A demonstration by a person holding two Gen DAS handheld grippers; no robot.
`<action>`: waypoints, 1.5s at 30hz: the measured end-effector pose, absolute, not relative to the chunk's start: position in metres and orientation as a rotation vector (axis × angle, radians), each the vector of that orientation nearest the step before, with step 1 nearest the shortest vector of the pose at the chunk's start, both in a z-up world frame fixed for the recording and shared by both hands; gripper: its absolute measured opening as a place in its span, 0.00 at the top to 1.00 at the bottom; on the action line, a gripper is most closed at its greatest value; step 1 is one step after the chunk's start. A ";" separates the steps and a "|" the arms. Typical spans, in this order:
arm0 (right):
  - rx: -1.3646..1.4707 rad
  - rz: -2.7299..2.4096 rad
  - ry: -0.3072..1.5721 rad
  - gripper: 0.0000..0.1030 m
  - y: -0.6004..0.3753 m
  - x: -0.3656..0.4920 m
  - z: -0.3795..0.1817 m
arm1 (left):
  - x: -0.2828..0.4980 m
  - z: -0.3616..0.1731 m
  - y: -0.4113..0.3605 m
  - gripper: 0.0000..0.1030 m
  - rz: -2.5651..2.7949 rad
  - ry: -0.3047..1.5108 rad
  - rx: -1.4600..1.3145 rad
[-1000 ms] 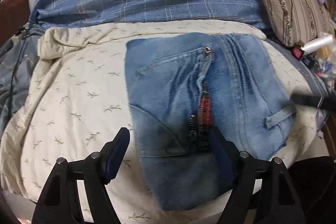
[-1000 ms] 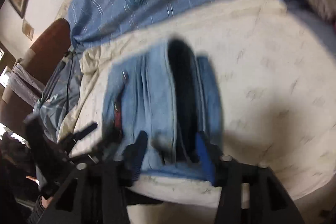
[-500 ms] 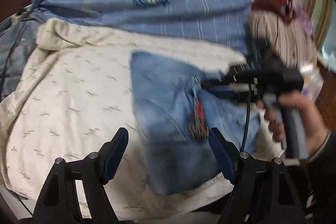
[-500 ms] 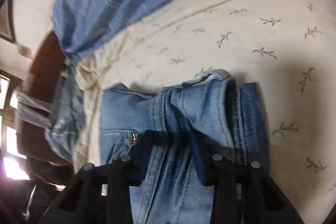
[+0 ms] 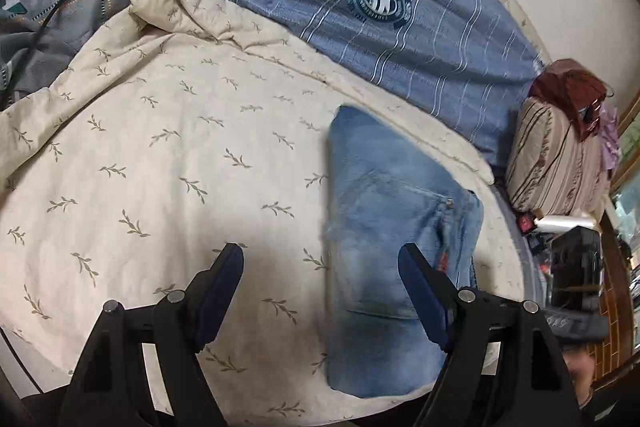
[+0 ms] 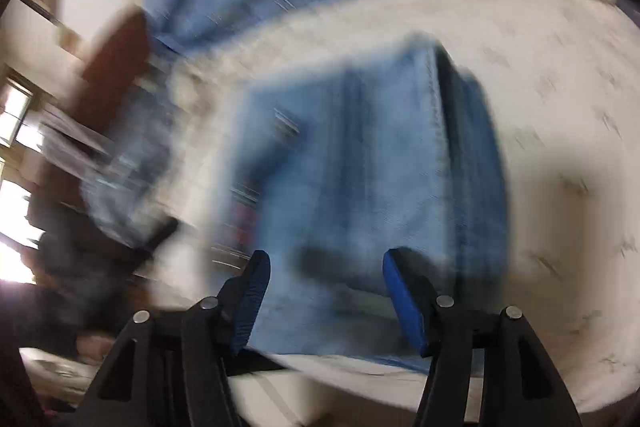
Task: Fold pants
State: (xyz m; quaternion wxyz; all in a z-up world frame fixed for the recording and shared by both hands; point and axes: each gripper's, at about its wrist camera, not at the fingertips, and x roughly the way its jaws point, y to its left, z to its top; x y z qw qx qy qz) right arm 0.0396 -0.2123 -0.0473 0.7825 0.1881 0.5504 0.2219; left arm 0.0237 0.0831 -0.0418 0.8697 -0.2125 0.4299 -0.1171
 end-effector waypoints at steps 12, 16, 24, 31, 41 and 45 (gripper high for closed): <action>0.332 0.489 1.123 0.34 -0.206 0.013 -0.044 | 0.019 -0.036 0.059 0.22 -0.210 0.908 -0.296; 0.344 0.475 1.116 0.34 -0.209 0.015 -0.027 | 0.020 -0.036 0.060 0.22 -0.201 0.909 -0.287; 0.352 0.529 1.019 0.34 -0.195 0.037 0.011 | 0.029 -0.037 0.061 0.22 -0.188 0.924 -0.296; 0.338 0.464 1.210 0.34 -0.195 0.083 -0.043 | 0.052 -0.039 0.067 0.22 -0.262 0.981 -0.423; 0.336 0.509 1.203 0.34 -0.196 0.081 -0.043 | 0.116 -0.064 0.051 0.33 -0.354 1.092 -0.616; 0.359 0.528 1.188 0.34 -0.206 0.079 -0.046 | 0.118 -0.045 0.024 0.73 -0.325 1.065 -0.440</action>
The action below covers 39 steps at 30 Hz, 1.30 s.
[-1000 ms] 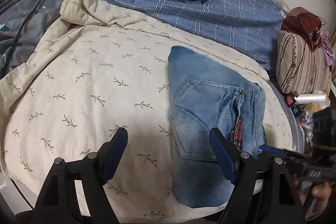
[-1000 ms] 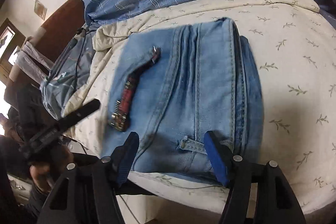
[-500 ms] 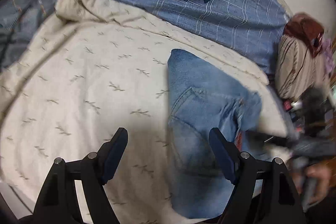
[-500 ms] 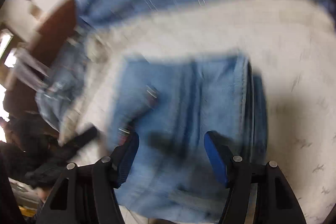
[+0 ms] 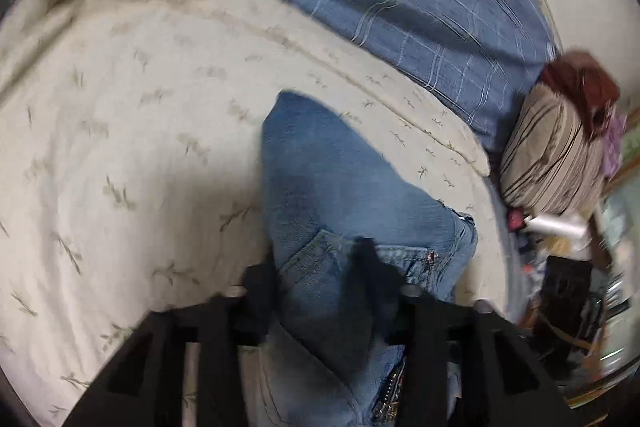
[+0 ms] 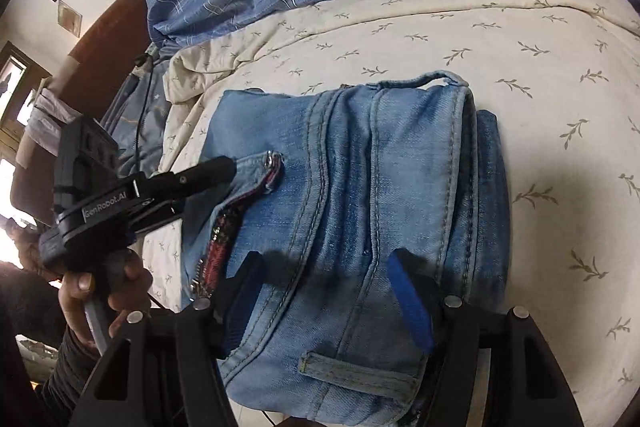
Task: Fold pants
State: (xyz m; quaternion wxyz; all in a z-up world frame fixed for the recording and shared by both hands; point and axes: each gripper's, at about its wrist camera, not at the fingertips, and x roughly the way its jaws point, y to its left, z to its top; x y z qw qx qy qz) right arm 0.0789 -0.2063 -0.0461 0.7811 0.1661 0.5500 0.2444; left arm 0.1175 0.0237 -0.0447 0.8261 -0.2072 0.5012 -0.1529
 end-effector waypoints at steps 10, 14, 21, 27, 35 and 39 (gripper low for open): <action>0.358 0.527 1.180 0.34 -0.206 0.076 -0.047 | 0.096 -0.035 0.019 0.56 -0.267 0.991 -0.279; 0.369 0.527 1.178 0.33 -0.207 0.076 -0.045 | 0.064 -0.028 0.052 0.24 -0.371 0.970 -0.464; 0.415 0.548 1.180 0.32 -0.213 0.078 -0.047 | 0.033 -0.053 0.043 0.24 -0.459 1.038 -0.587; 0.431 0.560 1.180 0.32 -0.216 0.078 -0.048 | 0.029 -0.043 0.011 0.71 -0.376 1.028 -0.317; 0.405 0.531 1.168 0.33 -0.212 0.073 -0.043 | 0.026 -0.036 -0.003 0.59 -0.293 0.998 -0.235; 0.494 0.551 1.081 0.31 -0.241 0.063 -0.007 | 0.034 -0.038 0.047 0.23 -0.379 1.003 -0.579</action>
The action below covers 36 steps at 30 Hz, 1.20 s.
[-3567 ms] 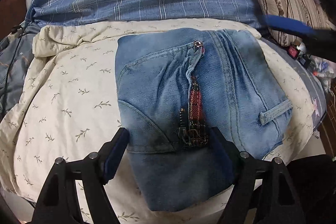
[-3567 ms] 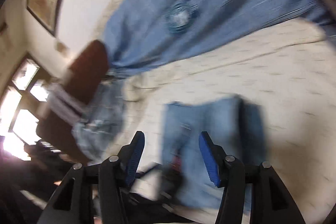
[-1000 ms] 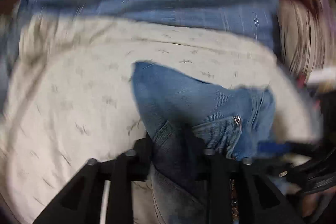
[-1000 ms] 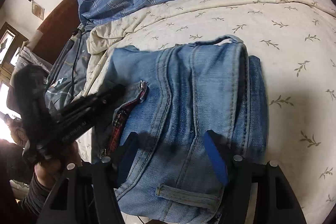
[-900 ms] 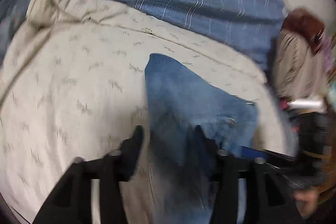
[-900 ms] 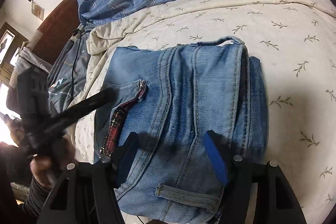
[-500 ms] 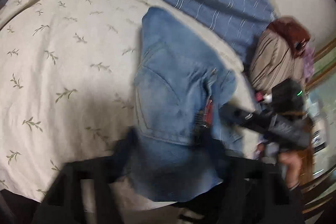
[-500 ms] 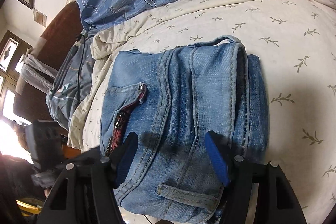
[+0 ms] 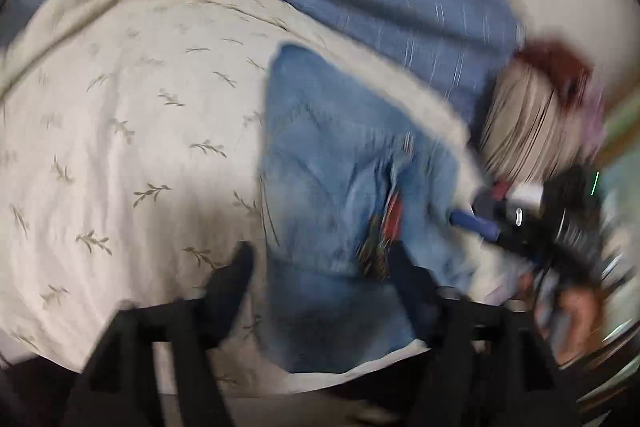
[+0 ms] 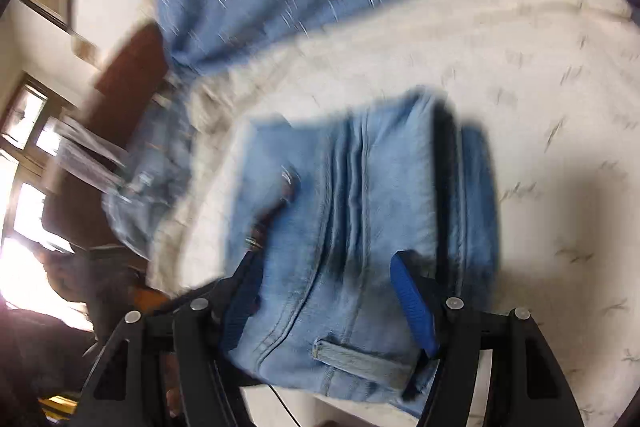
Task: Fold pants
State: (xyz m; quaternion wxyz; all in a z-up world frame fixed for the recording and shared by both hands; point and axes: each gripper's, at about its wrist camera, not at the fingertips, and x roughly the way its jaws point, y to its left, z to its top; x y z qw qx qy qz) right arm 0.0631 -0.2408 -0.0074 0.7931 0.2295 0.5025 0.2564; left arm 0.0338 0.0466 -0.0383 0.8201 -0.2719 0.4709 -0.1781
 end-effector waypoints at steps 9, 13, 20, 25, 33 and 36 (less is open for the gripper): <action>0.588 0.371 1.203 0.26 -0.285 0.089 -0.060 | 0.075 -0.059 0.043 0.23 -0.371 1.067 -0.600; 0.520 0.355 1.195 0.73 -0.270 0.087 -0.057 | 0.067 -0.062 0.032 0.23 -0.332 1.079 -0.511; 0.424 0.257 1.173 0.48 -0.259 0.081 -0.051 | 0.067 -0.052 0.021 0.23 -0.272 1.038 -0.404; 0.574 0.312 1.142 0.26 -0.275 0.068 -0.040 | 0.066 -0.047 0.019 0.23 -0.273 1.019 -0.344; 0.623 0.381 1.131 0.26 -0.271 0.061 -0.043 | 0.064 -0.045 0.022 0.23 -0.273 1.010 -0.319; 0.609 0.379 1.132 0.26 -0.269 0.064 -0.047 | 0.067 -0.047 0.022 0.23 -0.274 1.018 -0.331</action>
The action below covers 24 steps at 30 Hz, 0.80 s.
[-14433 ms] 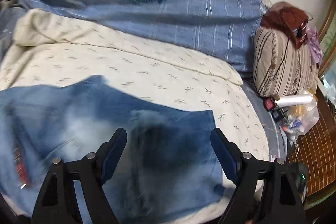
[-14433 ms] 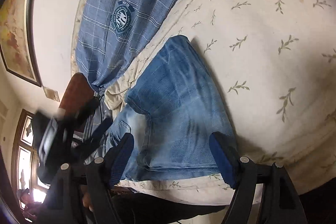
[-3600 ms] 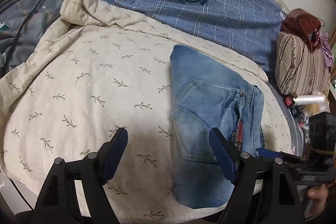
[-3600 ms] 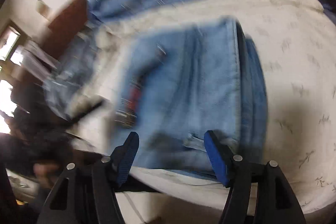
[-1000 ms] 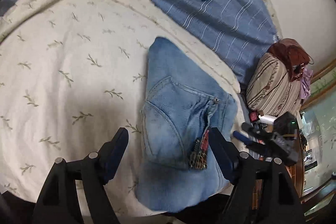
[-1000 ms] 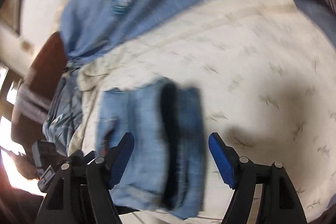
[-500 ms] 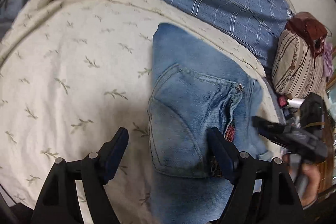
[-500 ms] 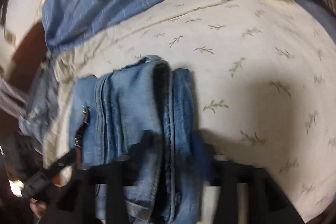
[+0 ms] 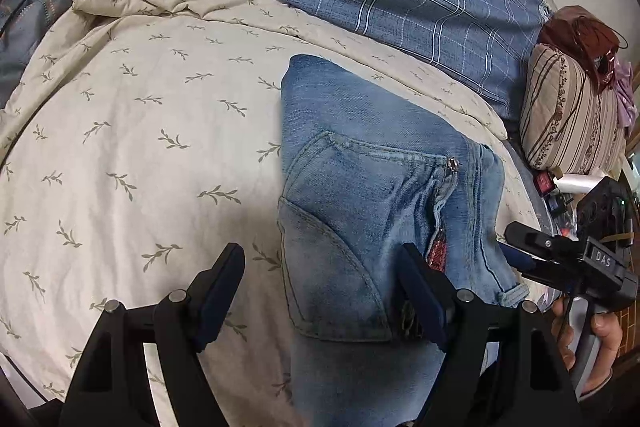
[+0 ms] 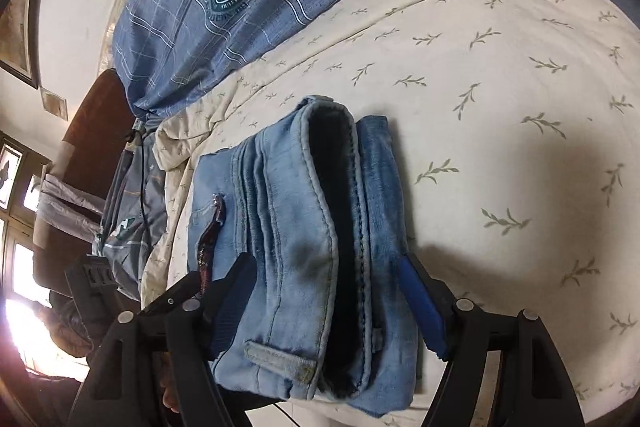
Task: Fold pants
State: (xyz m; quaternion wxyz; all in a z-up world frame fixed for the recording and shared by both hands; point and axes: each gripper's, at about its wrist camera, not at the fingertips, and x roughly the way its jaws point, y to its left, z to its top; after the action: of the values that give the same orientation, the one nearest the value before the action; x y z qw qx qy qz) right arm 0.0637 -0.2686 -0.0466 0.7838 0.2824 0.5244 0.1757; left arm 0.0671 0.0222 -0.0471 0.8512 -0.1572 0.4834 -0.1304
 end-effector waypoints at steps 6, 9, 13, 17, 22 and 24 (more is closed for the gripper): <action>0.522 0.373 1.135 0.37 -0.257 0.068 -0.048 | 0.073 -0.051 0.022 0.23 -0.287 1.032 -0.367; 0.405 0.337 1.173 0.53 -0.243 0.068 -0.050 | 0.078 -0.056 0.017 0.34 -0.305 1.062 -0.394; 0.318 0.321 1.140 0.83 -0.235 0.062 -0.034 | 0.069 -0.038 -0.001 0.70 -0.316 1.014 -0.260; 0.269 0.328 1.076 0.84 -0.226 0.056 -0.008 | 0.063 -0.002 -0.003 0.73 -0.324 0.929 -0.213; 0.298 0.358 0.976 0.84 -0.217 0.072 0.034 | 0.076 0.036 0.012 0.73 -0.312 0.825 -0.190; 0.304 0.366 0.954 0.84 -0.212 0.086 0.045 | 0.090 0.037 0.020 0.72 -0.303 0.819 -0.191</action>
State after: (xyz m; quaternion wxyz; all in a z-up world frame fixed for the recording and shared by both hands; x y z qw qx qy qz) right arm 0.0855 -0.2123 0.0451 0.8611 0.1451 0.4549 0.1745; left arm 0.0902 0.0197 0.0374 0.9017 -0.0923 0.3962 -0.1466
